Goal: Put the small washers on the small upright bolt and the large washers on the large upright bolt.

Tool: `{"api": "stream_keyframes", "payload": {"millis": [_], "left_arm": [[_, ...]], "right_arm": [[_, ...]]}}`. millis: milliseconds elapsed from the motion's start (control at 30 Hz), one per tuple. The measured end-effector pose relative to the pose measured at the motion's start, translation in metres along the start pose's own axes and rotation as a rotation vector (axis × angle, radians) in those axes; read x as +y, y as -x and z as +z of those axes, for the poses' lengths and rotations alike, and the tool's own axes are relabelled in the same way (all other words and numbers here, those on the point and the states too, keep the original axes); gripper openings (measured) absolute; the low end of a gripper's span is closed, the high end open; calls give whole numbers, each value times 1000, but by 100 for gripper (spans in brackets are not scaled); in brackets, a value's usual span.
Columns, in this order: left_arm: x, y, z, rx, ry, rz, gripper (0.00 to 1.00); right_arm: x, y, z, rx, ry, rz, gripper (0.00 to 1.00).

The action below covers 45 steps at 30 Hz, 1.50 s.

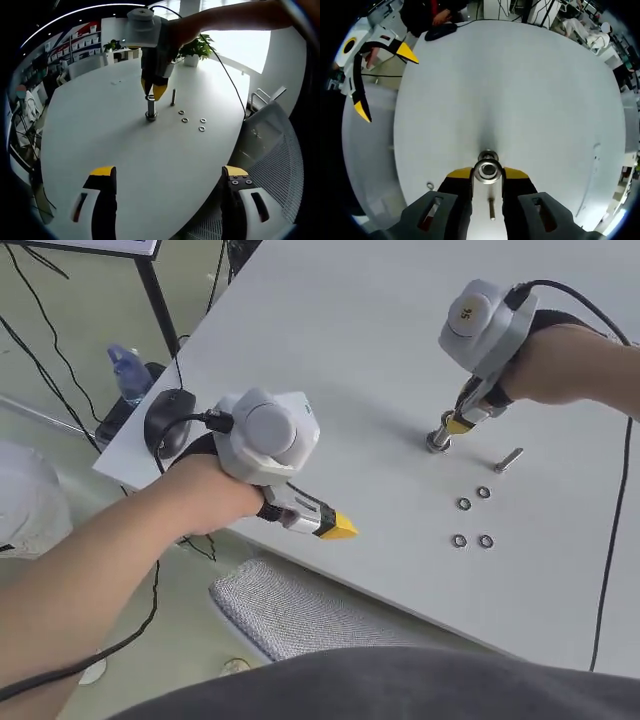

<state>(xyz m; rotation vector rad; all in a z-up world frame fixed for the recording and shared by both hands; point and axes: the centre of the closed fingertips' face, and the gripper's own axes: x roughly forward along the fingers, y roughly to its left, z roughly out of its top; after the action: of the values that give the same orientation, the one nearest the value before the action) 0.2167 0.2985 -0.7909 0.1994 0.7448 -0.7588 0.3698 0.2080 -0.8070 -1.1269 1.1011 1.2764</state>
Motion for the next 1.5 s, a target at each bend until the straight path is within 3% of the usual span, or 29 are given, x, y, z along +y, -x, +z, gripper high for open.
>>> {"api": "stream_keyframes", "payload": {"millis": [800, 1500], "left_arm": [[1, 2, 4, -7, -4, 1, 85], [1, 3, 8, -7, -17, -13, 84]], "right_arm": [[-10, -24, -3, 21, 10, -7, 21], [-5, -46, -7, 37, -6, 1, 21]]}}
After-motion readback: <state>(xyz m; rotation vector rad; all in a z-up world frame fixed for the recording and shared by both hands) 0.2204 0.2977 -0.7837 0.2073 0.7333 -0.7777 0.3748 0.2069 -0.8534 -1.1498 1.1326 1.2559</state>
